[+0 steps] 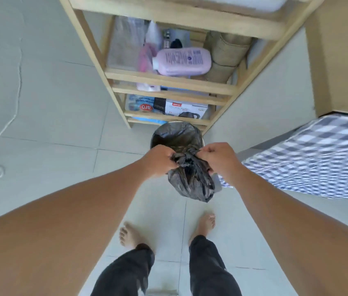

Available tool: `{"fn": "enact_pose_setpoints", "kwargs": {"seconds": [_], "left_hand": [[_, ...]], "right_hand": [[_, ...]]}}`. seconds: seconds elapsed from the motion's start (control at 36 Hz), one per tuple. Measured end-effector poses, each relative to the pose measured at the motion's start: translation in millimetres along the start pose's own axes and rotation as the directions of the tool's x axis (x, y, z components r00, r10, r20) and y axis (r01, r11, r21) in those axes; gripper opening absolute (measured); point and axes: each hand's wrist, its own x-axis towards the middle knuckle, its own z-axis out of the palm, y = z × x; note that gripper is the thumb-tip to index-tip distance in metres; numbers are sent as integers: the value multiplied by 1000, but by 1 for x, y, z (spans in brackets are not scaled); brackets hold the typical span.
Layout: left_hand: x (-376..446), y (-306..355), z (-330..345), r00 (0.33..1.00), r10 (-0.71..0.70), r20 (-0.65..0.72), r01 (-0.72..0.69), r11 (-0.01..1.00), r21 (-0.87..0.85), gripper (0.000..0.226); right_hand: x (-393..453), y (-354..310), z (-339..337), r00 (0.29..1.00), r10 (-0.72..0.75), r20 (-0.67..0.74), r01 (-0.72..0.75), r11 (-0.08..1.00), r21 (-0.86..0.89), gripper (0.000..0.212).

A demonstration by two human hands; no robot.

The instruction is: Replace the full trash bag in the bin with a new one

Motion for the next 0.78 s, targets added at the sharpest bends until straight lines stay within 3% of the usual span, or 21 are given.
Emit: {"fn": "enact_pose_setpoints", "kwargs": {"seconds": [0.19, 0.36, 0.44, 0.56, 0.64, 0.78], "left_hand": [[-101, 12, -99, 981, -30, -191, 35, 999, 19, 23], [-187, 8, -152, 921, -161, -354, 111, 981, -160, 21], [-240, 3, -169, 866, -243, -436, 146, 959, -243, 20], [-315, -16, -171, 718, -393, -575, 216, 911, -352, 22], [-363, -28, -164, 611, -491, -621, 218, 858, -464, 22], [-455, -51, -136, 410, -622, -668, 191, 774, -603, 23]], "right_hand": [[-68, -108, 8, 995, -81, 53, 87, 989, -117, 14], [-111, -183, 24, 966, -193, 172, 211, 973, -92, 14], [-131, -221, 41, 918, -286, 273, 331, 934, -136, 13], [-172, -267, 75, 791, -418, 448, 532, 830, -165, 12], [-201, -289, 101, 703, -466, 538, 638, 746, -188, 24], [-274, -313, 149, 506, -486, 713, 795, 584, -166, 18]]}}
